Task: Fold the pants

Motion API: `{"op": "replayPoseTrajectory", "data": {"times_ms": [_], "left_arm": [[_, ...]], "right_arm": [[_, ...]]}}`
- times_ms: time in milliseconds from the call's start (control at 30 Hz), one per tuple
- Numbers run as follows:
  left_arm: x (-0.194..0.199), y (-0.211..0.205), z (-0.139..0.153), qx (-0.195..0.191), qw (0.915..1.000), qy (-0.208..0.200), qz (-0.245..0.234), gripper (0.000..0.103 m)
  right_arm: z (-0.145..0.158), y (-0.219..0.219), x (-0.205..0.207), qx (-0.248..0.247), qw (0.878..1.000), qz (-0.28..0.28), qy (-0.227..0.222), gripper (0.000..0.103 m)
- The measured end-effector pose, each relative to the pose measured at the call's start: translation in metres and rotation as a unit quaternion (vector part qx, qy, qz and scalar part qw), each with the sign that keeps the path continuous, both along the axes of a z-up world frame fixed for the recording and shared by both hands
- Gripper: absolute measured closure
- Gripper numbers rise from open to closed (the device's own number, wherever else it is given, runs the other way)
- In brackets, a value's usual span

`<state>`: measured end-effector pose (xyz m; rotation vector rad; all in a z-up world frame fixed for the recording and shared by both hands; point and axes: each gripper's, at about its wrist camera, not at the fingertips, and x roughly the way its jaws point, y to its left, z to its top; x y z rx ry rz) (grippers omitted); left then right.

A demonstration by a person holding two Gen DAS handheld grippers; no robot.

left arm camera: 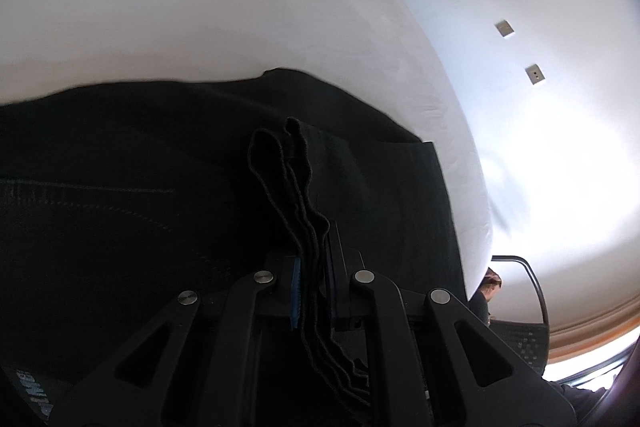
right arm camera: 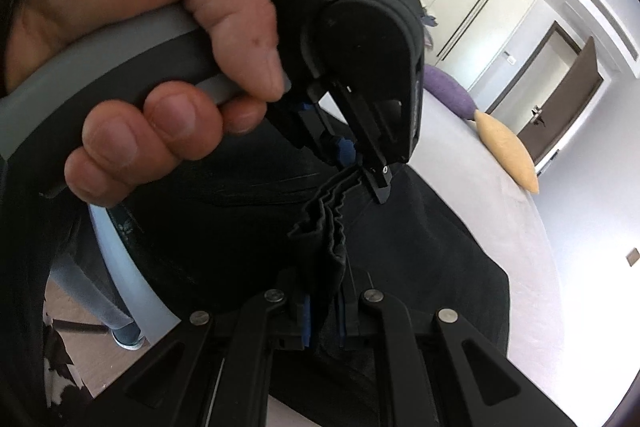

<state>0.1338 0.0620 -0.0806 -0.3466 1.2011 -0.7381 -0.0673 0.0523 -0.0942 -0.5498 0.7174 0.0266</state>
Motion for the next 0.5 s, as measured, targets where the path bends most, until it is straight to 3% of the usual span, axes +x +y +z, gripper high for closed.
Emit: {"op": "replayPoseTrajectory", "data": {"times_ms": [100,200,233,300,333,367,500], "left_arm": [[0.012,-0.007,-0.026,-0.002,0.9999,0.009,0.008,0.094],[0.011,0.0,-0.028,-0.014,0.9998,0.01,0.011,0.093],[0.01,0.0,-0.025,-0.007,0.9999,0.005,0.012,0.09],[0.004,0.0,-0.018,0.026,0.9994,-0.016,0.02,0.088],[0.003,0.005,-0.015,0.047,0.9981,-0.03,0.028,0.088],[0.002,0.009,-0.009,0.066,0.9961,-0.043,0.039,0.088],[-0.007,0.021,0.017,0.111,0.987,-0.095,0.066,0.088]], "right_arm": [[-0.006,-0.011,0.005,0.013,1.0,-0.001,0.02,0.09],[-0.003,-0.015,0.004,0.034,0.999,-0.004,0.021,0.087],[-0.001,-0.021,0.004,0.046,0.999,-0.008,0.024,0.082],[0.005,-0.034,-0.001,0.077,0.997,-0.016,0.026,0.06],[0.01,-0.045,-0.005,0.105,0.994,-0.019,0.03,0.045],[0.014,-0.053,-0.008,0.125,0.991,-0.019,0.034,0.041],[0.033,-0.093,-0.027,0.236,0.97,-0.016,0.058,0.042]]}}
